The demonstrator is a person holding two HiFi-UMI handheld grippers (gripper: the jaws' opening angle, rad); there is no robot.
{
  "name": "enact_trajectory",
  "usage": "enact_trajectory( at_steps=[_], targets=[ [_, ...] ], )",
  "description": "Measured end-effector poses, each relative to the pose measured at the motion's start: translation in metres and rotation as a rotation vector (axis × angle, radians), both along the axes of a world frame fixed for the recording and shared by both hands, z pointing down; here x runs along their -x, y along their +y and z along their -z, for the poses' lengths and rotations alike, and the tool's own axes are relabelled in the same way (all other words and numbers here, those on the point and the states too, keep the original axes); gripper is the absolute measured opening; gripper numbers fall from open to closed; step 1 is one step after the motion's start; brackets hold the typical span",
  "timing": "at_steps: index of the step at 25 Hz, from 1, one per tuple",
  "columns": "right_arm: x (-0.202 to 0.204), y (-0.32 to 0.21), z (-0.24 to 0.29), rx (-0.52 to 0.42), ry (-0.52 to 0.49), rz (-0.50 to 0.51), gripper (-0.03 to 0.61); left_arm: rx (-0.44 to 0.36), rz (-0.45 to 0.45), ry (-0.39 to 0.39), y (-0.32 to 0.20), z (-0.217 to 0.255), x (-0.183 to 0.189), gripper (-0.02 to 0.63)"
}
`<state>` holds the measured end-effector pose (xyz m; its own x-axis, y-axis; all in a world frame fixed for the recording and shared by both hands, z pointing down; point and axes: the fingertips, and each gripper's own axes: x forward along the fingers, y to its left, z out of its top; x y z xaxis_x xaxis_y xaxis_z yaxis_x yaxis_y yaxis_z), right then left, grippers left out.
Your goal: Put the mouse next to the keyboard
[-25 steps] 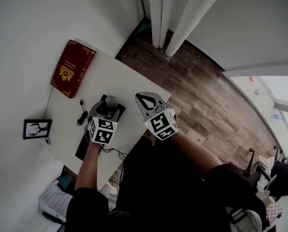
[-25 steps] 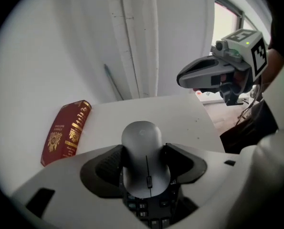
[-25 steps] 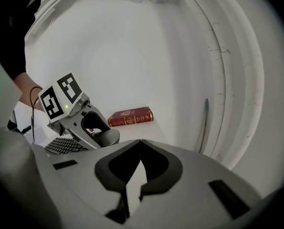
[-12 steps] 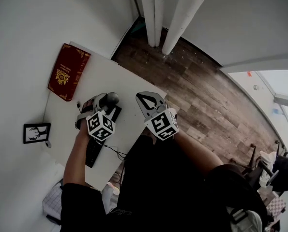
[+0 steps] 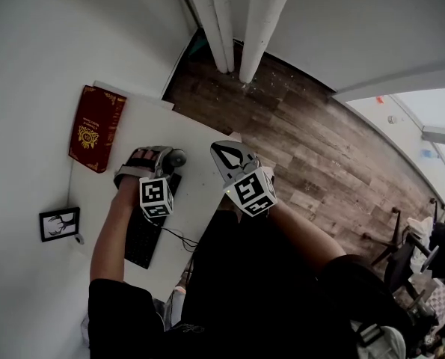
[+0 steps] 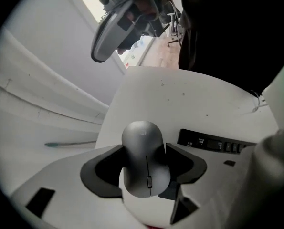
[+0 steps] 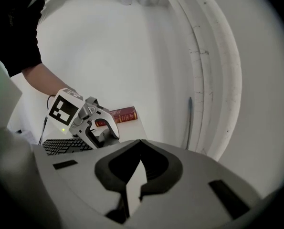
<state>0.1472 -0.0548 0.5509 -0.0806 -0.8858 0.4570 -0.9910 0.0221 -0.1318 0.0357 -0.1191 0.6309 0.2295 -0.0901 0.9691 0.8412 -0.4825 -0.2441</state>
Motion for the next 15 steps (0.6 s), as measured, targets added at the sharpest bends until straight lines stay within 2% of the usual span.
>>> enact_trajectory(
  at_steps=[4,15],
  targets=[
    [0.000,0.002,-0.005,0.023,-0.003,-0.006,0.020,-0.006,-0.092,-0.011,0.005,-0.005,-0.006,0.284],
    [0.022,-0.014,-0.012,0.052,0.009,0.074,0.020,0.035,-0.198,-0.030,0.013,-0.010,-0.008,0.284]
  ],
)
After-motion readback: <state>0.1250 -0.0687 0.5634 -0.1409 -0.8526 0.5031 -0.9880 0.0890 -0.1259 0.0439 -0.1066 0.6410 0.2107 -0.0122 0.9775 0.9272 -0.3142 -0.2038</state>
